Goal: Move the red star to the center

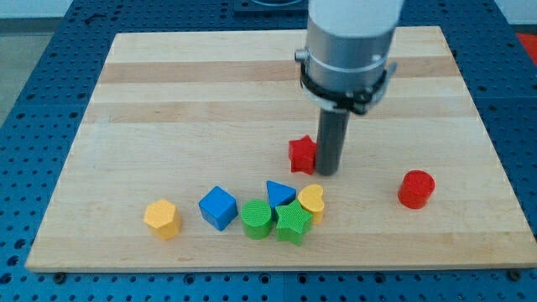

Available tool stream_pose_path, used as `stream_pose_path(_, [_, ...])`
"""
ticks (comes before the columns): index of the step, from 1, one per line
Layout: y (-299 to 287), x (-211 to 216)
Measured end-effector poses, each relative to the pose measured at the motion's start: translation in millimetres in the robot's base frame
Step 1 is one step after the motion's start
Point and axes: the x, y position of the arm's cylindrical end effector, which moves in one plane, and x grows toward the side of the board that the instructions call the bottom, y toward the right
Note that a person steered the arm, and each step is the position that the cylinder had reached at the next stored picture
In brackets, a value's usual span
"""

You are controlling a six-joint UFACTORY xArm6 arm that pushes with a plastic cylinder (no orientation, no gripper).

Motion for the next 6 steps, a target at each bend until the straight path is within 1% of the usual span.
stream_pose_path(1, [-27,-31])
stream_pose_path(2, [-43,-38])
stream_pose_path(3, [-21,-23])
stream_pose_path(4, [-23,0])
stream_pose_path(5, [-46,14])
stream_pose_path(6, [-69,6])
